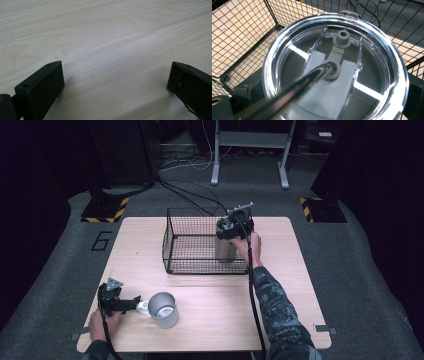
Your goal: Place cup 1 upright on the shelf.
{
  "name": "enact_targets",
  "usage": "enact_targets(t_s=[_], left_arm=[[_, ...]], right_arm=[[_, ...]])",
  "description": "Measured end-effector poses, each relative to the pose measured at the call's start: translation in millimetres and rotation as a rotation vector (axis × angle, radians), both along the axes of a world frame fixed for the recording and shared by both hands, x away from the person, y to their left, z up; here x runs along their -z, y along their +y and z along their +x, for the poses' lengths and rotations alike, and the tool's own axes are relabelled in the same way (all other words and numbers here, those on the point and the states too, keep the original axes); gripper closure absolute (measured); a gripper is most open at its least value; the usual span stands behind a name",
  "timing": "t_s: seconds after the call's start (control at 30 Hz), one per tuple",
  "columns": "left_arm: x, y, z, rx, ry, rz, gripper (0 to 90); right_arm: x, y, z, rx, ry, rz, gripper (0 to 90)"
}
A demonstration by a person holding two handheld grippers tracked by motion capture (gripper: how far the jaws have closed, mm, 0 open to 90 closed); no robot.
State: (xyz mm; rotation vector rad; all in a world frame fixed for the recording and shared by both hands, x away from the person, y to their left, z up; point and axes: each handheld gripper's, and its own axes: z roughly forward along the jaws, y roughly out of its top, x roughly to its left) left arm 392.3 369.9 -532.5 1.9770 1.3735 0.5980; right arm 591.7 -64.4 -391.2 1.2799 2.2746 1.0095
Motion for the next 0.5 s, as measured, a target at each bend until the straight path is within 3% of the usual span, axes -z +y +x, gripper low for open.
enact_targets(t_s=[0.13, 0.3, 0.5], left_arm=[[0.0, 0.0, 0.0, 0.0, 0.0, 0.0, 0.4], [0.0, 0.0, 0.0, 0.0, 0.0, 0.001, 0.4], [0.0, 0.0, 0.0, 0.0, 0.0, 0.0, 0.4]], right_arm=[[-2.9, 1.0, -1.0, -0.012, 0.016, -0.022, 2.2], [-7.9, -3.6, -2.5, -0.022, 0.036, -0.006, 0.0], [-17.1, -10.3, -10.1, -0.04, 0.017, 0.005, 0.0]])
